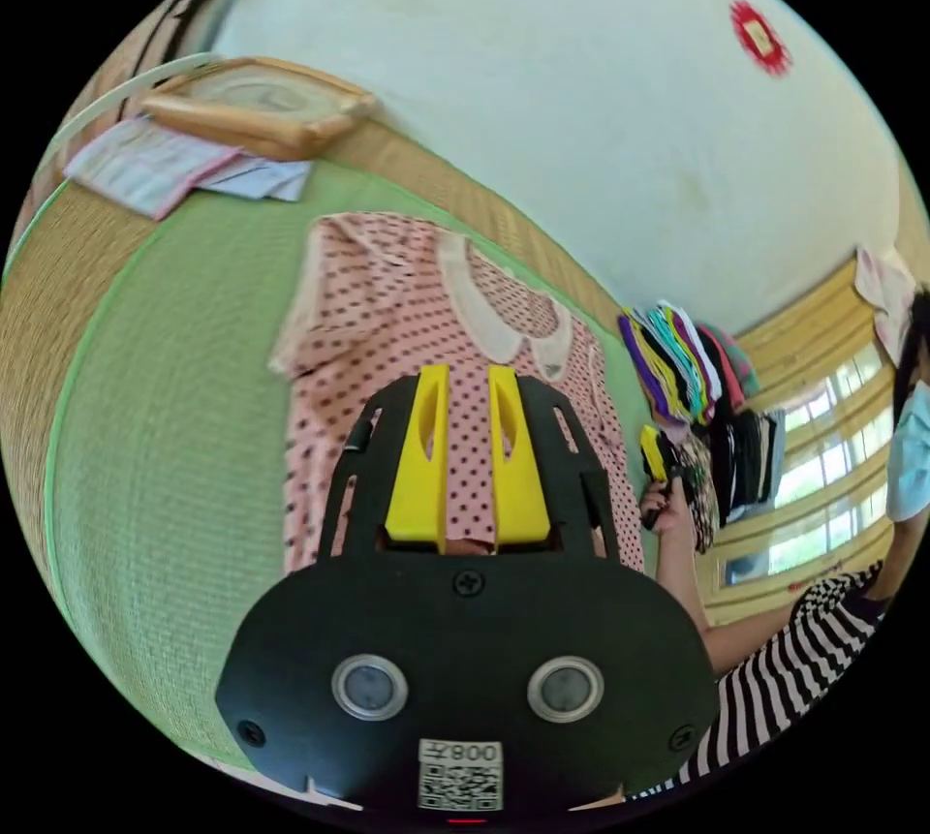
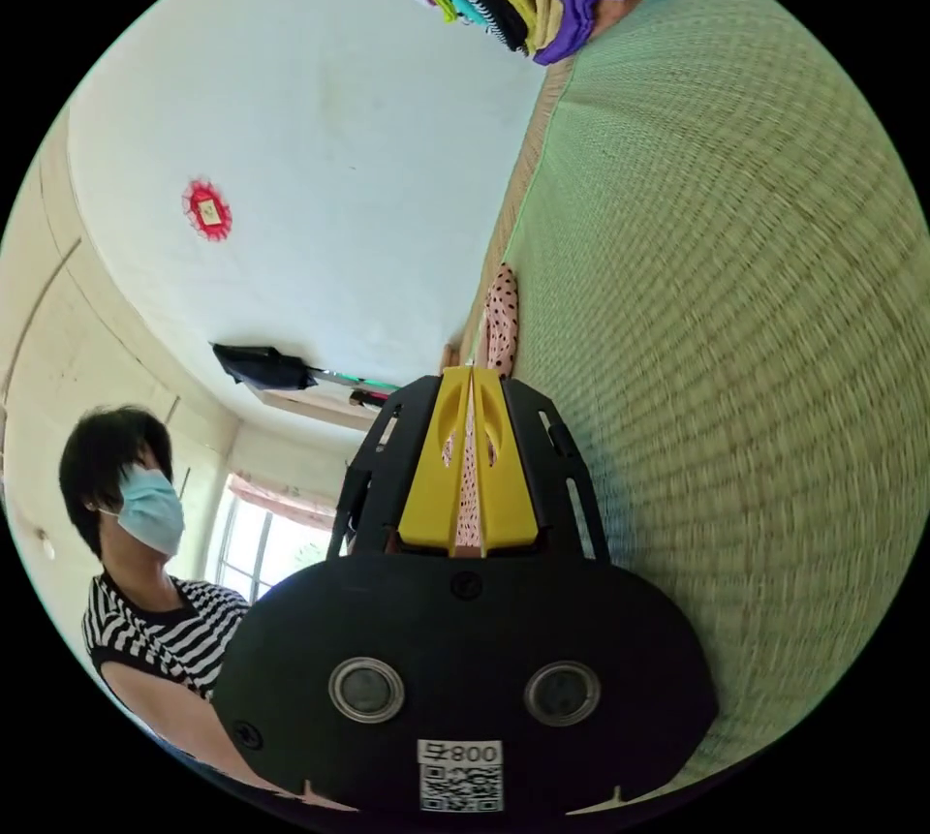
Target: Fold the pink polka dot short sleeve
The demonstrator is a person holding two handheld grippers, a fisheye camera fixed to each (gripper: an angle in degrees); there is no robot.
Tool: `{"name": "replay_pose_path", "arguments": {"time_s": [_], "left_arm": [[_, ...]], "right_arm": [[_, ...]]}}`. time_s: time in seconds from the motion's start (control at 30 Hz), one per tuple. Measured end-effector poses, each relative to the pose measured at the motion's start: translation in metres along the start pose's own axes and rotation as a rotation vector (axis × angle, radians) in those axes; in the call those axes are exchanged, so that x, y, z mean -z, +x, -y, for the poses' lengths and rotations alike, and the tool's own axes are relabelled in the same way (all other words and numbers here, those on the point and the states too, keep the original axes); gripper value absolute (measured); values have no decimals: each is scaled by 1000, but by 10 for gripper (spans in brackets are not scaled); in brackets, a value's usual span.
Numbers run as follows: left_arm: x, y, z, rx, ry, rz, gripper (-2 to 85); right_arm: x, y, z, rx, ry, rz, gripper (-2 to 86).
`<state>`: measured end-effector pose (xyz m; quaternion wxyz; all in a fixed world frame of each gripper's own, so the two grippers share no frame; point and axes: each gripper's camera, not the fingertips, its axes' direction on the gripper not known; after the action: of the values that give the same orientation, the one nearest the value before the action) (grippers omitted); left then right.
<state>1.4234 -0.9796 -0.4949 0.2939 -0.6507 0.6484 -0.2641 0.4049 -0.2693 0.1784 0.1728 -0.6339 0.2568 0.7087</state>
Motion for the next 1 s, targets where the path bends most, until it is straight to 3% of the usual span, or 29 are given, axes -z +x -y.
{"name": "replay_pose_path", "arguments": {"time_s": [0.2,0.43,0.57,0.73,0.8,1.0], "left_arm": [[34,-106,-93,220,85,96,94],[11,-168,-160,271,126,9,89],[-3,-185,-197,261,125,-64,82],[-20,-196,-236,252,128,-83,48],[-28,-198,-249,242,125,-98,33],[-47,-204,-290,227,165,-134,13]], "right_arm": [[-36,-30,34,18,-35,-152,3],[-65,-78,85,61,34,-132,4],[-95,-114,93,118,-5,-304,7],[-257,-167,113,288,-295,-375,26],[-372,-197,118,408,-481,-397,36],[-642,-266,115,716,-807,-492,56]]}}
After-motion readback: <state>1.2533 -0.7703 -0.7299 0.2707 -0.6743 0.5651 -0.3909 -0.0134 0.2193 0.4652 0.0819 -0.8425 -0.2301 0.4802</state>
